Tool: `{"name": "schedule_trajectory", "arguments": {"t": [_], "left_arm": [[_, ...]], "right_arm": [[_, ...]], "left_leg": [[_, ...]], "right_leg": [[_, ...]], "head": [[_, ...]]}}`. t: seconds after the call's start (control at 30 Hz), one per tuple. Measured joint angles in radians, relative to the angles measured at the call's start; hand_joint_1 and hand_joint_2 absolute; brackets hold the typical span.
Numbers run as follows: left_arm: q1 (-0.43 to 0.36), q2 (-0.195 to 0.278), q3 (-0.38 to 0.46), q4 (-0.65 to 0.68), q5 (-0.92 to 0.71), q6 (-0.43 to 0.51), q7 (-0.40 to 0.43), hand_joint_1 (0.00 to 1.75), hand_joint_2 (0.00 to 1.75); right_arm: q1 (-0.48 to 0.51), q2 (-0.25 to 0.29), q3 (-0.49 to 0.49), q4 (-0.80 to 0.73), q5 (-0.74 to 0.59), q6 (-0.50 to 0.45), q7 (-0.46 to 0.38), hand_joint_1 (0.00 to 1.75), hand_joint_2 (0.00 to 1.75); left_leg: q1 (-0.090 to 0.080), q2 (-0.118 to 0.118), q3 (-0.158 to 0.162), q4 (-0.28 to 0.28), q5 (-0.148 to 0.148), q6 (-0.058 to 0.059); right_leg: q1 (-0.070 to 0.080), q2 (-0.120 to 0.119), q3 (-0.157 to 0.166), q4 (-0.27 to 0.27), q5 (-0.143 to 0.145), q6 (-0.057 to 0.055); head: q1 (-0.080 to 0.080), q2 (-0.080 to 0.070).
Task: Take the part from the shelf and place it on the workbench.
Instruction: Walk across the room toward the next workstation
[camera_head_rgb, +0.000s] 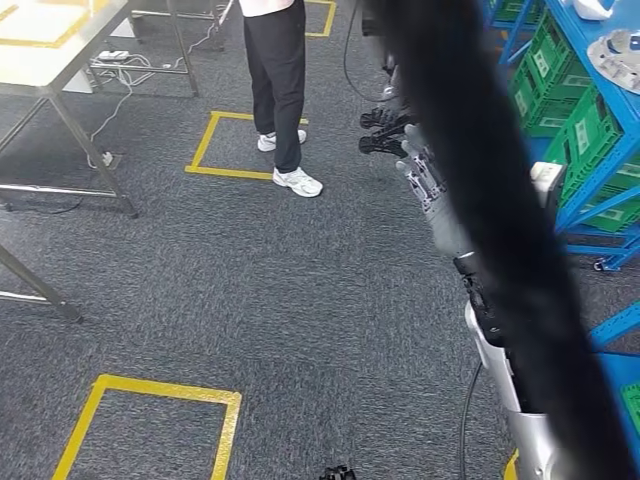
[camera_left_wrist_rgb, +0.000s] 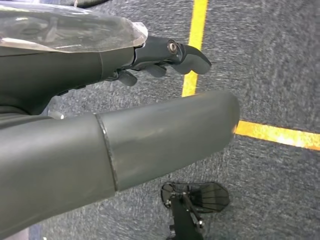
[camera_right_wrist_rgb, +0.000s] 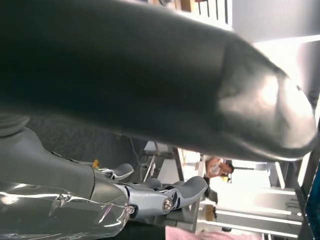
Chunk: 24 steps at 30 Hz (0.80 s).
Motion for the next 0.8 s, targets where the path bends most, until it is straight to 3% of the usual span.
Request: {"name": "schedule_trajectory", "arguments": {"t": [0.07,0.13,0.17,0.23,0.27,0.33,0.4,0.43,0.47,0.5,0.53,0.6,0.63,0.67,0.73,0.8], "left_arm": [[-0.001,0.000,0.000,0.000,0.000,0.000,0.000,0.00,0.00],[-0.001,0.000,0.000,0.000,0.000,0.000,0.000,0.00,0.00],[-0.001,0.000,0.000,0.000,0.000,0.000,0.000,0.00,0.00],[-0.003,0.000,0.000,0.000,0.000,0.000,0.000,0.00,0.00],[-0.004,0.000,0.000,0.000,0.000,-0.001,0.000,0.00,0.00],[-0.007,0.000,0.000,0.000,0.000,-0.001,0.000,0.00,0.00],[-0.004,0.001,0.000,0.000,0.000,-0.001,0.000,0.00,0.00],[-0.001,0.002,0.000,0.000,0.000,-0.001,0.000,0.00,0.00],[0.002,0.002,0.000,0.000,0.000,-0.001,0.000,0.00,0.00],[0.003,0.002,0.000,0.000,0.002,-0.001,0.000,0.00,0.00],[0.003,0.003,0.000,0.000,0.003,-0.001,0.001,0.00,0.00],[0.003,0.005,0.000,0.000,0.008,-0.001,0.002,0.00,0.00],[0.003,0.007,0.000,0.000,0.011,-0.001,0.003,0.00,0.00],[0.003,0.008,0.000,0.000,0.012,-0.001,0.003,0.00,0.00],[0.003,0.008,0.000,0.000,0.014,-0.002,0.004,0.00,0.00],[0.001,0.008,0.000,0.000,0.016,-0.001,0.004,0.00,0.00]], "right_arm": [[-0.001,0.000,0.001,0.004,0.004,0.000,-0.002,0.00,0.00],[-0.004,0.000,0.003,0.006,0.007,0.001,-0.002,0.00,0.00],[-0.006,0.000,0.004,0.007,0.007,0.001,-0.003,0.00,0.00],[-0.006,0.000,0.005,0.009,0.007,0.001,-0.003,0.00,0.00],[-0.006,0.000,0.005,0.010,0.007,0.002,-0.004,0.00,0.00],[-0.010,0.000,0.007,0.011,0.007,0.002,-0.004,0.00,0.00],[-0.012,0.000,0.008,0.015,0.007,0.002,-0.005,0.00,0.00],[-0.011,0.000,0.009,0.017,0.007,0.002,-0.005,0.00,0.00],[-0.010,0.000,0.010,0.020,0.007,0.002,-0.006,0.00,0.00],[-0.010,0.000,0.010,0.023,0.008,0.002,-0.007,0.00,0.00],[-0.009,0.000,0.011,0.026,0.008,0.003,-0.009,0.00,0.00],[-0.010,0.000,0.011,0.030,0.011,0.006,-0.014,0.00,0.00],[-0.011,0.000,0.012,0.032,0.012,0.007,-0.017,0.00,0.00],[-0.011,0.000,0.012,0.034,0.013,0.007,-0.018,0.00,0.00],[-0.011,0.000,0.013,0.039,0.014,0.008,-0.023,0.00,0.00],[-0.013,0.000,0.013,0.044,0.021,0.010,-0.030,0.00,0.00]], "left_leg": [[0.000,0.018,0.009,0.000,-0.006,-0.005],[-0.004,0.034,0.016,0.001,-0.012,-0.013],[-0.006,0.043,0.017,0.000,-0.013,-0.017],[-0.008,0.063,0.021,-0.003,-0.016,-0.025],[-0.007,0.061,0.022,0.001,-0.022,-0.030],[-0.004,0.022,-0.001,0.061,-0.063,-0.038],[-0.002,-0.024,-0.068,0.198,-0.127,-0.042],[-0.002,-0.033,-0.102,0.261,-0.147,-0.043],[-0.002,-0.036,-0.123,0.293,-0.148,-0.044],[-0.001,-0.038,-0.125,0.284,-0.129,-0.044],[0.001,-0.042,-0.107,0.236,-0.094,-0.044],[0.007,-0.076,-0.047,0.094,-0.022,-0.042],[0.009,-0.092,-0.025,0.043,-0.004,-0.041],[0.010,-0.102,-0.014,0.015,0.002,-0.039],[0.008,-0.089,-0.010,0.007,0.002,-0.030],[0.007,-0.067,-0.006,0.001,0.005,-0.018]], "right_leg": [[0.003,-0.028,0.071,-0.140,0.070,-0.006],[0.014,-0.064,0.129,-0.259,0.108,-0.018],[0.020,-0.071,0.137,-0.281,0.109,-0.023],[0.023,-0.052,0.136,-0.288,0.112,-0.033],[0.022,-0.042,0.138,-0.293,0.115,-0.038],[0.016,-0.022,0.142,-0.303,0.122,-0.049],[0.014,-0.002,0.140,-0.305,0.124,-0.057],[0.014,0.010,0.139,-0.304,0.125,-0.058],[0.013,0.022,0.139,-0.304,0.125,-0.059],[0.013,0.036,0.139,-0.303,0.125,-0.059],[0.012,0.048,0.139,-0.302,0.125,-0.058],[0.013,0.072,0.137,-0.295,0.123,-0.053],[0.014,0.084,0.133,-0.291,0.123,-0.048],[0.014,0.095,0.129,-0.289,0.123,-0.043],[0.011,0.117,0.124,-0.290,0.127,-0.030],[0.011,0.096,0.115,-0.271,0.114,-0.020]], "head": [[0.001,0.000],[0.000,0.000],[-0.002,0.000],[-0.007,0.000],[-0.008,0.000],[-0.015,0.000],[-0.025,0.000],[-0.029,0.000],[-0.031,0.000],[-0.032,0.000],[-0.033,0.000],[-0.036,0.000],[-0.037,0.000],[-0.037,0.000],[-0.036,0.000],[-0.032,0.000]]}}
